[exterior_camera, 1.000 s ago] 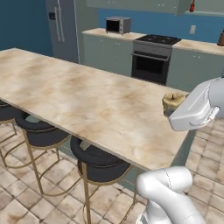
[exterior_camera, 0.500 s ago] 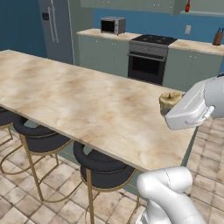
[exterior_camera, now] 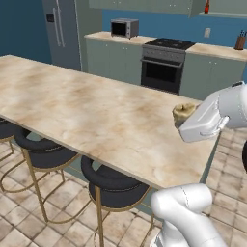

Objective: Get the candle and the beer from the cabinet and move them to the dining counter.

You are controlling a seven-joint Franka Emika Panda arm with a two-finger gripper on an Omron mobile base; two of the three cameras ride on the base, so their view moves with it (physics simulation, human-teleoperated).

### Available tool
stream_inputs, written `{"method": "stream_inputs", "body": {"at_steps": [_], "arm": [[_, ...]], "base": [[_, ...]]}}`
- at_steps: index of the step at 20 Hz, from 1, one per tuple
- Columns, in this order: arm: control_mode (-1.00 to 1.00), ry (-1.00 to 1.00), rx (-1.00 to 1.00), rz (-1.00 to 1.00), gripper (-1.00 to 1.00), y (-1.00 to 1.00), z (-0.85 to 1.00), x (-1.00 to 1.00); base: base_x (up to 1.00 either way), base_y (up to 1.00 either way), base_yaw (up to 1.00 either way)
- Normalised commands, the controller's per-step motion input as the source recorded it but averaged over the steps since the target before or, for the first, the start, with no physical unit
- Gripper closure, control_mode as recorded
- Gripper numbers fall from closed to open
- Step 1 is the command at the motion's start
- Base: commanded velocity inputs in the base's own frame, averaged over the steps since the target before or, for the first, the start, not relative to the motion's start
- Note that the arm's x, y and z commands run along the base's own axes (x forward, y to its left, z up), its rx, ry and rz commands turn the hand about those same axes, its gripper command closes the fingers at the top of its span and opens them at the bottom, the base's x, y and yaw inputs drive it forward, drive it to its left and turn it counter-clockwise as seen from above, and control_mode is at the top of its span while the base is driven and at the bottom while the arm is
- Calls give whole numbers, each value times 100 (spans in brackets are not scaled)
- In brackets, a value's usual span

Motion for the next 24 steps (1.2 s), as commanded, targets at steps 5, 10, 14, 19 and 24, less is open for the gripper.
{"method": "stream_inputs", "body": {"at_steps": [5,10,14,19,24], "arm": [[-100,0,0,13,100,-20,-46,61],[-100,-1,0,24,100,-37,-51,53],[-100,0,1,35,100,-46,-66,50],[-100,0,0,33,100,-26,-64,48],[-100,0,-1,16,100,-1,-40,47]], "base": [[0,0,0],[0,0,0],[0,0,0],[0,0,0],[0,0,0]]}}
